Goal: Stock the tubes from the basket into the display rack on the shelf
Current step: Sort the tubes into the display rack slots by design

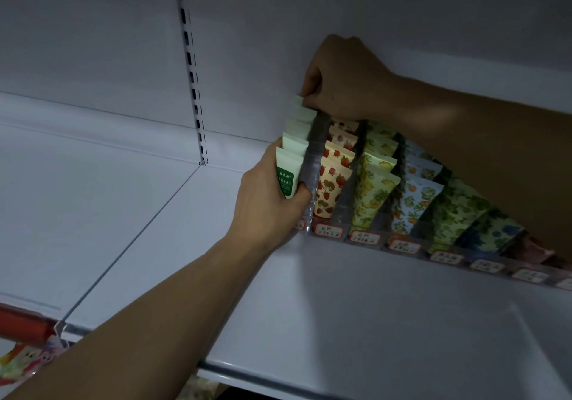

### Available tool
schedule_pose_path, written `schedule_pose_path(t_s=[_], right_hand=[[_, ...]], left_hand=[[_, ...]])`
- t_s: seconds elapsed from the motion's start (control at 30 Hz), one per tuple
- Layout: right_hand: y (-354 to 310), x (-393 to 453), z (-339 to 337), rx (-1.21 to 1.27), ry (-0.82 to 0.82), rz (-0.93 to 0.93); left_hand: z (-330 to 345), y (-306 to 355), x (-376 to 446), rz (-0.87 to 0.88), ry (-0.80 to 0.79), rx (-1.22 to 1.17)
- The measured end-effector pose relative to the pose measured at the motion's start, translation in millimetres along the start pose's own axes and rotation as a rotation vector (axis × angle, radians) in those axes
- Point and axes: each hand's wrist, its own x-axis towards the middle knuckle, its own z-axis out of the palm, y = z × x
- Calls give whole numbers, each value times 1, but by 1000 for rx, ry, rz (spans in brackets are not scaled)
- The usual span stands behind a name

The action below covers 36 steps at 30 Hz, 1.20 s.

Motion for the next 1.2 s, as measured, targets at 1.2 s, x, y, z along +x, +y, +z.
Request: schedule_pose_path(t_s=[1.2], right_hand=[[29, -222, -10, -24, 630, 6]], left_hand=[[-25, 36, -22, 304, 274, 70]])
